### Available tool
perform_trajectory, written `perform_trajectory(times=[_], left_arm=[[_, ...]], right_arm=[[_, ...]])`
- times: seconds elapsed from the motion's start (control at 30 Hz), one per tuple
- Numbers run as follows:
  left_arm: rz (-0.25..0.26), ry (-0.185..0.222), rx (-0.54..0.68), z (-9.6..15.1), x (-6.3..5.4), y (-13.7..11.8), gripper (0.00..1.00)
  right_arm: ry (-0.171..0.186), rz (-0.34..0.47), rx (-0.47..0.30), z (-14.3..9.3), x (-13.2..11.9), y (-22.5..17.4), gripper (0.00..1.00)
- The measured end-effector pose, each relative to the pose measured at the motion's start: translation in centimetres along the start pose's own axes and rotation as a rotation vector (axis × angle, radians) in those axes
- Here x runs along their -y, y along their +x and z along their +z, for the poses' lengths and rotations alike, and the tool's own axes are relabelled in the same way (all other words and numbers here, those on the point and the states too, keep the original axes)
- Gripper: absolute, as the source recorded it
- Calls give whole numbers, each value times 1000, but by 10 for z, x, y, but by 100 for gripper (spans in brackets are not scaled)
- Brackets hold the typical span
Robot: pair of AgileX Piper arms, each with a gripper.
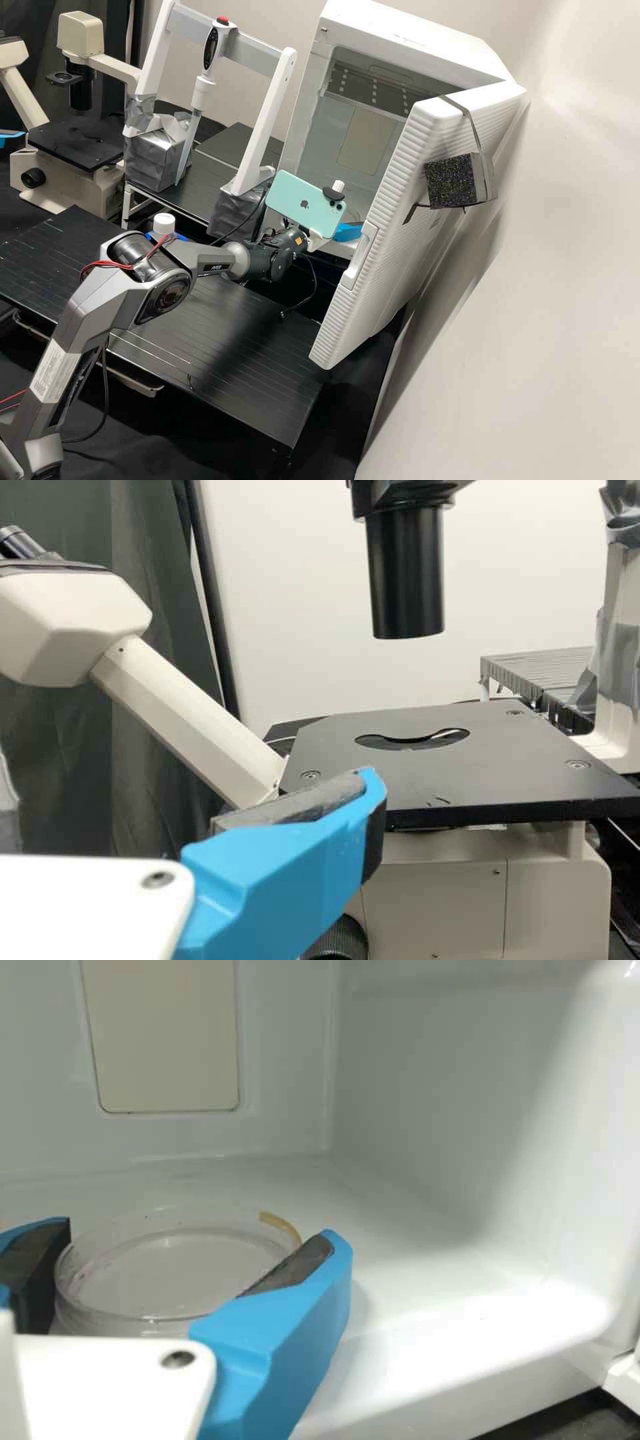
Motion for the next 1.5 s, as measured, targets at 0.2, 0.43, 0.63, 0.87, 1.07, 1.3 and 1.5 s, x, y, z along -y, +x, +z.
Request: perform_trajectory(times=[0.2, 0.43, 0.63, 0.87, 1.07, 1.3, 1.5], left_arm=[[0, 0, 0, 0, 0, 0, 100], [0, 0, 0, 0, 0, 0, 100], [0, 0, 0, 0, 0, 0, 100], [0, 0, 0, 0, 0, 0, 100], [0, 0, 0, 0, 0, 0, 100], [0, 0, 0, 0, 0, 0, 100], [0, 0, 0, 0, 0, 0, 100]], right_arm=[[-4, 23, -15, 3, -6, -14, 0], [15, 61, 27, 15, -23, -34, 0], [28, 72, 45, 17, -28, -44, 0], [32, 95, 26, 13, -33, -54, 0], [41, 136, -10, 12, -39, -76, 0], [67, 152, -42, 23, -33, -117, 0], [83, 160, -87, 34, -24, -164, 0]])
